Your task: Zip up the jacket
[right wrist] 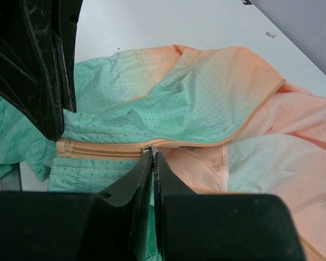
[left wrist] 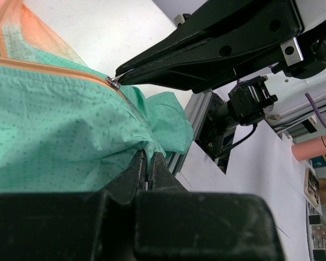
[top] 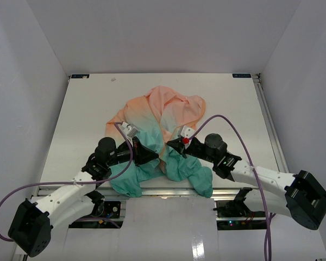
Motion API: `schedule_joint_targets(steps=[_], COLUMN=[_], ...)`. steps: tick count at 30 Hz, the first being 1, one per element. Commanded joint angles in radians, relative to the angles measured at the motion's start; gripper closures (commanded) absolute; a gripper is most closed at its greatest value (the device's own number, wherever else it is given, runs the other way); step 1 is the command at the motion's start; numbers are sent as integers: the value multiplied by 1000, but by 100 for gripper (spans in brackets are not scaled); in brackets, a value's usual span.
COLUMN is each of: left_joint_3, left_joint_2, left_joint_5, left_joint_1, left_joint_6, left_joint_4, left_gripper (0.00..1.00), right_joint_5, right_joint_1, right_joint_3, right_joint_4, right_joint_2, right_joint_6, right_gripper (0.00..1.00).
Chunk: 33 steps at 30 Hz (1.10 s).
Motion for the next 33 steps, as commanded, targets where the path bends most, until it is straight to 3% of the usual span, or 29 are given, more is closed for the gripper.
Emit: schedule_joint_targets(steps=[1, 16, 26, 33], left_joint_3=[60, 211, 273, 326], left_joint_2=[-88, -359, -435, -477], left_joint_5=[-48, -414, -506, -581], left_joint_1=[-9, -8, -8, -8], left_joint_6=[14, 48, 56, 77], left_joint_4=[-166, -602, -740, -807], left_gripper=[100, 100, 100, 100], right_joint_5=[167, 133, 135, 132], right_joint_1=[-47, -145, -272, -371], right_joint_3=[22, 243, 499, 589], right_joint_4=[76, 53, -58, -102], right_joint_2=[24, 282, 489, 584], right_joint_6=[15, 138, 155, 159], right_gripper=[92, 92, 92, 92])
